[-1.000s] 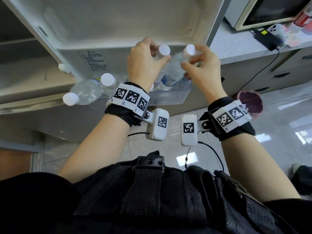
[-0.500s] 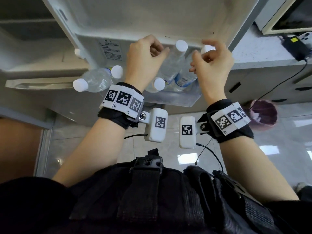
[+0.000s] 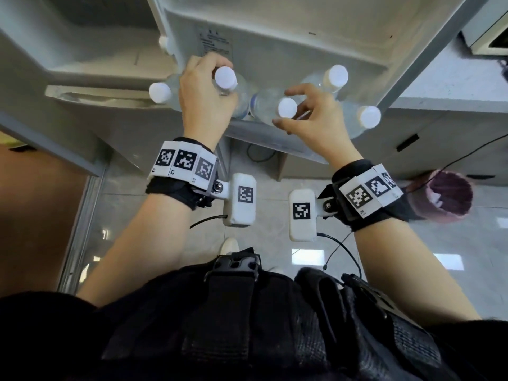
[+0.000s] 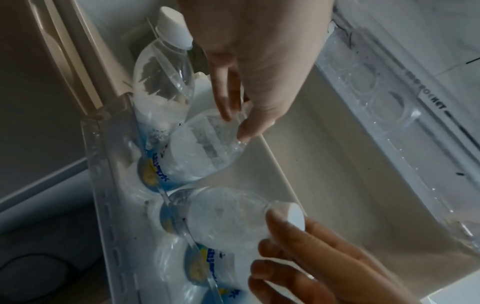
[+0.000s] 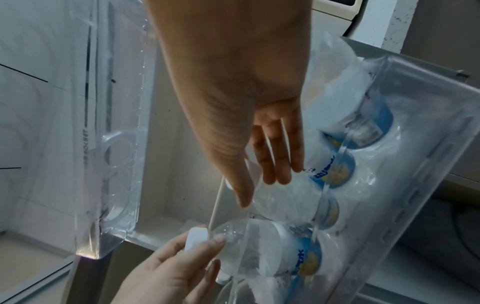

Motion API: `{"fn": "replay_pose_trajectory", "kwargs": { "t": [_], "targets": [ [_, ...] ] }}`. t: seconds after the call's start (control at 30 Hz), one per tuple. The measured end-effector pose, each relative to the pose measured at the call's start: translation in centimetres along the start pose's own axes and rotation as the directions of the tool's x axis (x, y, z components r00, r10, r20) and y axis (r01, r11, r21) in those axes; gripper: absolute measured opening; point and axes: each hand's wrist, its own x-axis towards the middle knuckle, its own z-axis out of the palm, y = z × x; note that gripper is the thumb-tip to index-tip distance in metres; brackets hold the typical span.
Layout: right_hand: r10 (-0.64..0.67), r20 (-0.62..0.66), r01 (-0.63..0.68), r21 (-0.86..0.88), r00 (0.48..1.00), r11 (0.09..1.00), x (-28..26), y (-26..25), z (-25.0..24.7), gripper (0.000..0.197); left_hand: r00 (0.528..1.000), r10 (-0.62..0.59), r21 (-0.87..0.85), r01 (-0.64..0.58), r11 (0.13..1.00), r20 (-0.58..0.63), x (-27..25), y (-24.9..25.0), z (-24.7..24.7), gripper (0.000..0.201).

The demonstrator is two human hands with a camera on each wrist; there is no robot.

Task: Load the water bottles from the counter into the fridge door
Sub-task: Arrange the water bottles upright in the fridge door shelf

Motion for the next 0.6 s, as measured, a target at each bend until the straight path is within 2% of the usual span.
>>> {"fn": "replay_pose_trajectory", "kwargs": {
  "t": [0.2,0.33,0.5,0.6],
  "targets": [
    [-0.047,-0.209,0.047,-0.006,0.977,0.999,2.2,-1.8,2.0,0.033,0.998,0.034,-0.040,-0.031,0.999,0.059,2.8,-0.8,-0.7,0.033],
    [-0.049,-0.296,0.054,0.009,0.954,0.998,3.6,-2.7,3.0,0.024,0.988,0.091,-0.075,-0.082,0.994,0.124,4.5,-1.1,-0.6,0.035],
    [-0.009,-0.354,0.029,0.049,0.935,0.998,4.9,-3.9,3.4,0.011,0.975,0.151,-0.118,-0.133,0.984,0.163,6.4,-0.9,-0.5,0.039],
    [0.025,-0.340,-0.015,0.031,0.940,0.999,5.2,-4.4,3.6,0.014,0.960,0.168,-0.093,-0.150,0.984,0.222,7.4,-1.1,-0.3,0.044]
  ]
}}
